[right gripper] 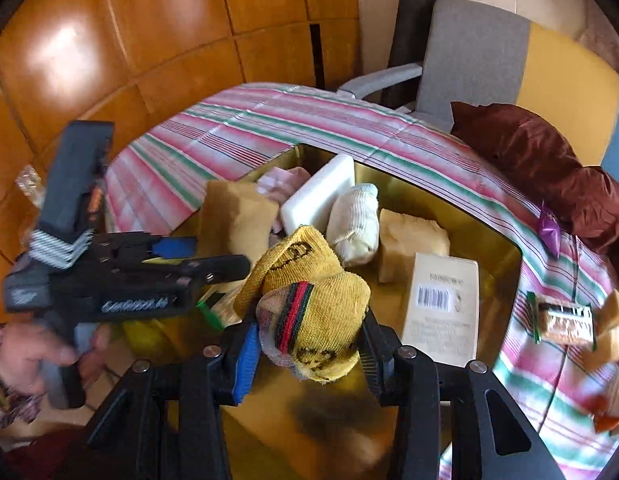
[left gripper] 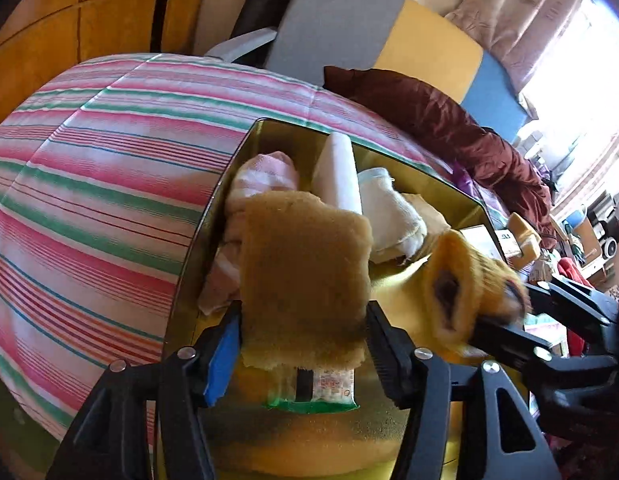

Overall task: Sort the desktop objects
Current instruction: 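Open both tools to drop the sponge and sock into the tray, then move both tools back toward the snack bag and medicine box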

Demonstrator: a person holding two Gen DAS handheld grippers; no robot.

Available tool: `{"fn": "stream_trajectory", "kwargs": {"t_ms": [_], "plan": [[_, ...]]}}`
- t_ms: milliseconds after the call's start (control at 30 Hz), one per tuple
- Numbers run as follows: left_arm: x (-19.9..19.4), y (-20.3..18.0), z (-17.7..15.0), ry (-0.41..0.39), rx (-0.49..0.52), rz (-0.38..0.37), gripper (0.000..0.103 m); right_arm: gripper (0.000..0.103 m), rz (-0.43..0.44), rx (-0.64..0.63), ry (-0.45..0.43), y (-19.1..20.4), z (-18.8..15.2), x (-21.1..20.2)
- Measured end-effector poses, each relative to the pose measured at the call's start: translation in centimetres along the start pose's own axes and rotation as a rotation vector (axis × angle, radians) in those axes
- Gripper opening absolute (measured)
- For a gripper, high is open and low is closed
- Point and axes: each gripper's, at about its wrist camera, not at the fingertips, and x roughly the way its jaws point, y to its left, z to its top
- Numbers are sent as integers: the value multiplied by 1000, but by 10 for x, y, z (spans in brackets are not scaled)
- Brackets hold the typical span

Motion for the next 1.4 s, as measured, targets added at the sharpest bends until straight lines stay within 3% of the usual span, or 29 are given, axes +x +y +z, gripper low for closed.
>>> {"fn": "stream_trajectory", "kwargs": {"t_ms": [100, 167, 233, 467, 733, 933, 1233, 1400], "plan": [[-8, 4, 2, -13, -56, -26, 62, 49, -38, 21, 17, -5, 8, 19], [-15, 6, 2, -31, -76, -44, 63, 65, -52, 27, 17, -7, 11, 27], [-26, 7, 2, -59, -87, -66, 64, 69, -61, 39, -4, -8, 13, 27], [-60, -2, 1, -191, -119, -68, 68, 72, -7, 127, -94, -14, 2, -5], [-56, -24, -20, -174, -117, -80, 68, 75, -3, 150, -154, -17, -22, -46], [-44, -50, -39, -113, -66, -63, 68, 76, -6, 184, -172, -26, -40, -64], [-45, -101, -60, -112, 70, -53, 68, 76, -36, 233, -176, -49, -69, -82], [-44, -140, -74, -117, 214, -54, 68, 77, -137, 298, -151, -76, -90, -98]]}}
